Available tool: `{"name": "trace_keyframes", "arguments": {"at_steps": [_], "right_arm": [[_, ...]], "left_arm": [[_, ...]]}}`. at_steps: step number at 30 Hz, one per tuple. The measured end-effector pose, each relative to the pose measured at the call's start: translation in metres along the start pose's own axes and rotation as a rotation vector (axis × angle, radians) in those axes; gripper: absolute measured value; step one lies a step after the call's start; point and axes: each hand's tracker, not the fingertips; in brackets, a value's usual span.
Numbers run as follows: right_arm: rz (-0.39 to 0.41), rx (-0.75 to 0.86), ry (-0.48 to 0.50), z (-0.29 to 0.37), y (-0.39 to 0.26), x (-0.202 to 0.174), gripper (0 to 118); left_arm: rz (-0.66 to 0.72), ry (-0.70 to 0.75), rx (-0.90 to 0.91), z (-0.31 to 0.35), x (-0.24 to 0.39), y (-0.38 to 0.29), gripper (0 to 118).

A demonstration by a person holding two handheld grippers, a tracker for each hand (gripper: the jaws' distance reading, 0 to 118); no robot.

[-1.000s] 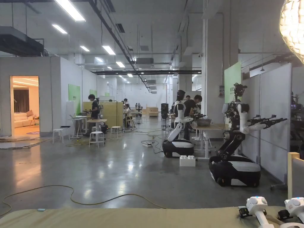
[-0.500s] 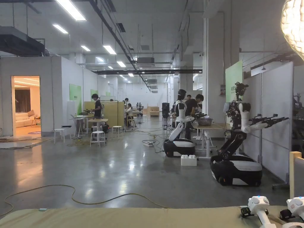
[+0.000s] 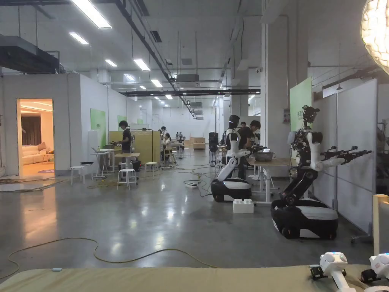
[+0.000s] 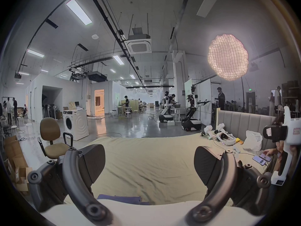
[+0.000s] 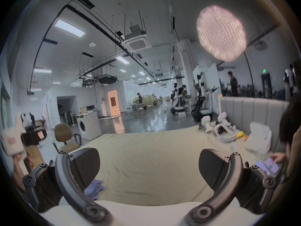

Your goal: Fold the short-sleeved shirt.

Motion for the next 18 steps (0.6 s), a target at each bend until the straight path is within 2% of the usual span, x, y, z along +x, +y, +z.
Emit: {"name": "trace_keyframes", "arguments": {"at_steps": [2,4,6,8,10,12,15,18], "right_arm": [[-0.135,-0.089,0.013,-0.005,0.009,0.001,118],[-0.243,-0.134,-0.056,-0.008,0.021,-0.007,118],[-0.281,-0.175,-0.142,-0.009,0.03,-0.015,118],[-0.228,-0.257,-0.15,-0.016,0.036,-0.016,118],[-0.162,-0.299,-0.111,-0.018,0.033,-0.017,118],[-0.165,-0.273,-0.13,-0.016,0.03,-0.021,118],[-0.21,-0.328,-0.174,-0.017,0.031,-0.026,118],[-0.177,-0.366,-0.187,-0.02,0.033,-0.026,118]], "left_arm": [[-0.005,0.001,-0.001,0.0,0.001,0.0,112],[-0.001,-0.01,-0.006,0.0,0.002,0.001,112],[0.001,-0.018,-0.007,-0.002,0.002,0.001,112],[-0.002,-0.026,-0.008,-0.003,0.004,0.0,112],[-0.001,-0.031,-0.017,-0.004,0.005,0.001,112],[0.001,-0.038,-0.022,-0.004,0.005,0.001,112],[0.008,-0.044,-0.021,-0.004,0.006,0.003,112],[0.011,-0.047,-0.018,-0.003,0.007,0.005,112]]}}
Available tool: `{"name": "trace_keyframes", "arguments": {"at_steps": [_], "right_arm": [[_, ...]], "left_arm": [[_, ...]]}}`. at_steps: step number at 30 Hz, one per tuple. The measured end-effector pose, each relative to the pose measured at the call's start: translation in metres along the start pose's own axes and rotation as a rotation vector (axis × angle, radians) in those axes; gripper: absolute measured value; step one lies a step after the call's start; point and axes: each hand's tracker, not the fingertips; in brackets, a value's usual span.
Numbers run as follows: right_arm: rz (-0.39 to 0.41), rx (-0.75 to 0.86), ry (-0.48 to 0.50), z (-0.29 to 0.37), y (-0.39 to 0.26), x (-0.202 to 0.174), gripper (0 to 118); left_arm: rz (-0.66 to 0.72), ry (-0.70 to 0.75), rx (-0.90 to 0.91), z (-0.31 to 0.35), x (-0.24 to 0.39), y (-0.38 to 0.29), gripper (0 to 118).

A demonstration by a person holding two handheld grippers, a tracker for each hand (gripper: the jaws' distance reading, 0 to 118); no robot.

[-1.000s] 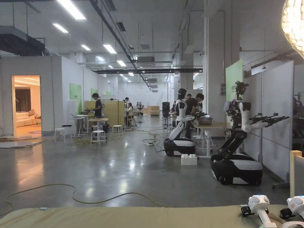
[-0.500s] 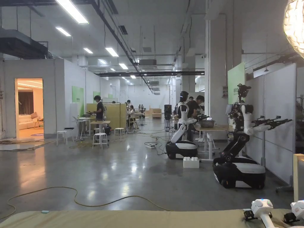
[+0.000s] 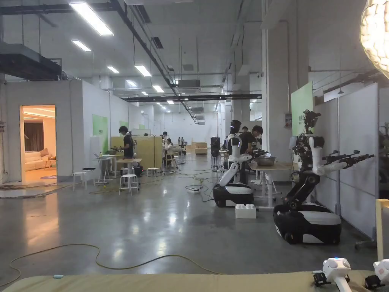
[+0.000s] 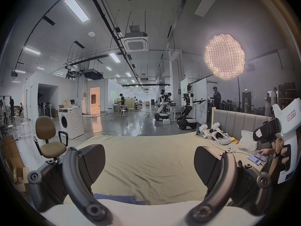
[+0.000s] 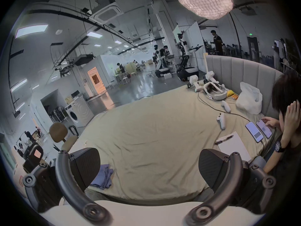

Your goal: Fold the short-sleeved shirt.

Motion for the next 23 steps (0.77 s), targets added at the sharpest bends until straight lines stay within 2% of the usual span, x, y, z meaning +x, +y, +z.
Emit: {"name": "trace_keyframes", "arguments": {"at_steps": [4,11,16,20,22,23], "right_arm": [[-0.032,-0.022,-0.109,-0.001,0.004,0.0,118],[-0.022,0.032,-0.03,0.002,0.003,0.01,118],[-0.028,0.119,-0.09,0.002,-0.002,0.008,118],[-0.021,0.114,-0.124,0.002,0.002,0.006,118],[-0.022,0.13,-0.118,0.004,0.001,0.006,118],[-0.03,0.16,-0.082,0.006,0.0,0.007,118]], "left_arm": [[0.002,-0.015,-0.004,0.002,0.002,0.001,112],[-0.013,-0.018,-0.011,0.001,0.004,0.0,112],[-0.007,-0.026,-0.005,0.0,0.005,0.002,112],[-0.01,-0.035,-0.004,0.0,0.006,0.003,112],[-0.005,-0.036,-0.005,-0.001,0.006,0.004,112],[0.002,-0.035,-0.003,-0.002,0.006,0.005,112]]}}
